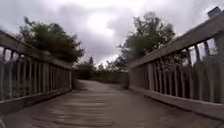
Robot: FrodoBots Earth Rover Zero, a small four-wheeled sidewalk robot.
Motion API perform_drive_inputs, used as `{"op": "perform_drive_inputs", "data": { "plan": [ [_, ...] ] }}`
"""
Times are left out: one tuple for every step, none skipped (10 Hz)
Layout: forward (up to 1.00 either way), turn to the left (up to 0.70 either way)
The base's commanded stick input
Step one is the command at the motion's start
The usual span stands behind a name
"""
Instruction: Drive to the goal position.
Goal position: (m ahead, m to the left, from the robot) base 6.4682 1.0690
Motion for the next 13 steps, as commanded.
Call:
{"op": "perform_drive_inputs", "data": {
  "plan": [
    [0.45,0.00],
    [0.45,0.00],
    [0.45,0.00],
    [0.45,0.00],
    [0.45,0.00],
    [0.45,0.00],
    [0.45,0.00],
    [0.45,0.00],
    [0.45,0.00],
    [0.45,0.00],
    [0.45,0.00],
    [0.45,0.00],
    [0.45,0.00]
  ]
}}
